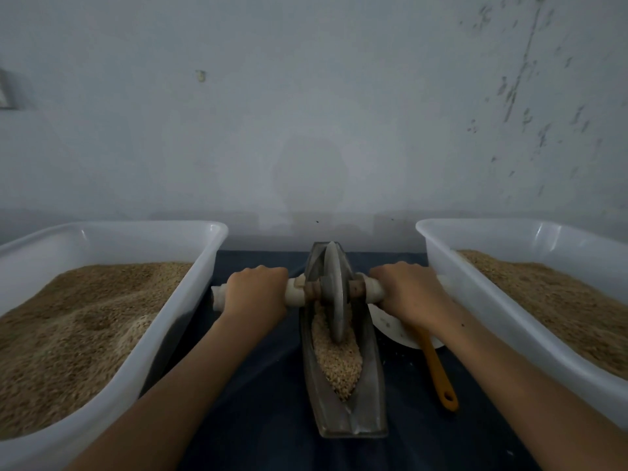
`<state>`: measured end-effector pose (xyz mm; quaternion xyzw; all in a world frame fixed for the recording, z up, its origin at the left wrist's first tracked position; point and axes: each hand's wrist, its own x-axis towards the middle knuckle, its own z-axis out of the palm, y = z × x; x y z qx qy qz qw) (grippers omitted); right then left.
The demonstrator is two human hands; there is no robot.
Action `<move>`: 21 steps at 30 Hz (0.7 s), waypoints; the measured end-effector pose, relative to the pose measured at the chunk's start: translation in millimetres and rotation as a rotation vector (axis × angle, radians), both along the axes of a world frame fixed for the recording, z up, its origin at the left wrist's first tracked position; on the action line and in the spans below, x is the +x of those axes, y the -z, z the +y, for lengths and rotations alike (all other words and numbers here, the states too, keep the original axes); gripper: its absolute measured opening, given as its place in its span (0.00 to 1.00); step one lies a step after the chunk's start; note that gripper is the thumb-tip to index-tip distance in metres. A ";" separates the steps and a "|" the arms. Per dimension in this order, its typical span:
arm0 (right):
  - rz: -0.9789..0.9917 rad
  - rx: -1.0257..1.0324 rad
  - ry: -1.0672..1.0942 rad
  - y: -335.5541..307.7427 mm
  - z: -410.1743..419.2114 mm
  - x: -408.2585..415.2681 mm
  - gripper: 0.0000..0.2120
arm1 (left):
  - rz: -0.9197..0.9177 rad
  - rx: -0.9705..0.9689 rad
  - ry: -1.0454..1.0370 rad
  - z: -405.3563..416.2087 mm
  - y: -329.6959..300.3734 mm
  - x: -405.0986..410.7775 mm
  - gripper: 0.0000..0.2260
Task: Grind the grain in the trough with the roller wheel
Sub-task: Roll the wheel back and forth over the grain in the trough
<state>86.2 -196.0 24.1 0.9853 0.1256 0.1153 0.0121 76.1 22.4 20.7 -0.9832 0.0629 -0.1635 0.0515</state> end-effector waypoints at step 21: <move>0.028 -0.053 -0.040 -3.4 -1.4 0.9 0.05 | 0.056 -0.032 0.023 4.1 1.2 3.8 0.05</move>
